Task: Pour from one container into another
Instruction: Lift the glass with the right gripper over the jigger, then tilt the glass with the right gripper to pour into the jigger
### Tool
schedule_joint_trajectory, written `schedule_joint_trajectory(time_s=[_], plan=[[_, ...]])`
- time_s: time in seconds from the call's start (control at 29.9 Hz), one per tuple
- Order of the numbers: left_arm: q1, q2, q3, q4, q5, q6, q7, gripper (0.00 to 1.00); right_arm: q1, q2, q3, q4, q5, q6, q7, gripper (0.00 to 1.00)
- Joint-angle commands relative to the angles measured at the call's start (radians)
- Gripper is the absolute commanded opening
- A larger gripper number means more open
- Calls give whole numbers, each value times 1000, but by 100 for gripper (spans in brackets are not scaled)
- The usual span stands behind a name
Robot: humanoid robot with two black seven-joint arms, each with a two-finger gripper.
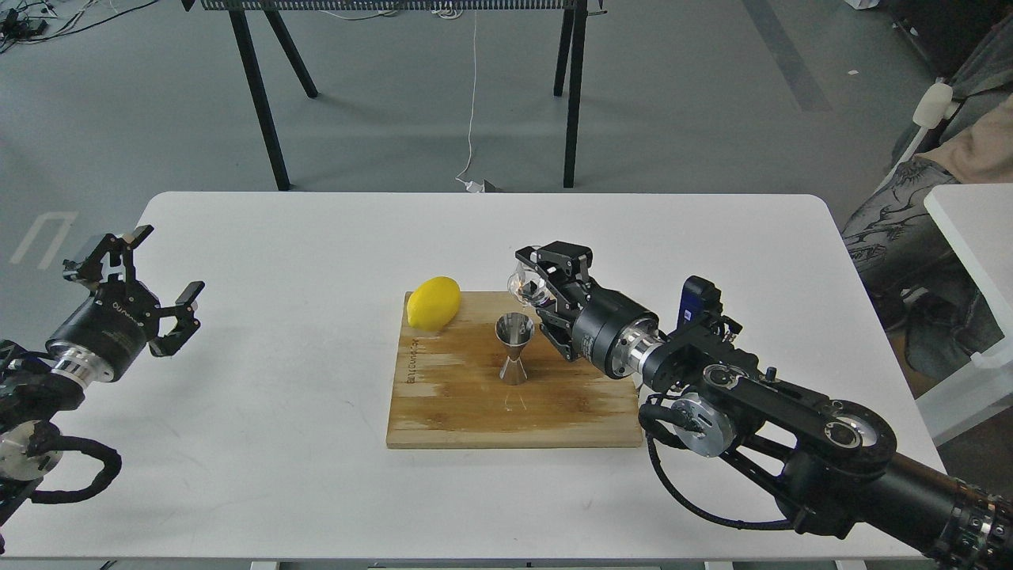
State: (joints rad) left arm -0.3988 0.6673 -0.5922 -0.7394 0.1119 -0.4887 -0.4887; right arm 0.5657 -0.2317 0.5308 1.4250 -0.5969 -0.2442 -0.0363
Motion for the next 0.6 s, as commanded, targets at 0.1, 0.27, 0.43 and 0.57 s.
schedule_joint_trajectory(time_s=[0.1,0.27,0.43,0.57], plan=[[0,0,0,0,0,0,0,99,5,0,-18,-3,-24,-1,-4,36],[0,0,0,2,0,0,0,99,16,-1,-21,-3,-32,-1,-4,37],[0,0,0,2,0,0,0,99,22,-1,-23,-3,-40,0,-4,37],[0,0,0,2,0,0,0,99,22,-1,-23,-3,-41,0,-4,37]])
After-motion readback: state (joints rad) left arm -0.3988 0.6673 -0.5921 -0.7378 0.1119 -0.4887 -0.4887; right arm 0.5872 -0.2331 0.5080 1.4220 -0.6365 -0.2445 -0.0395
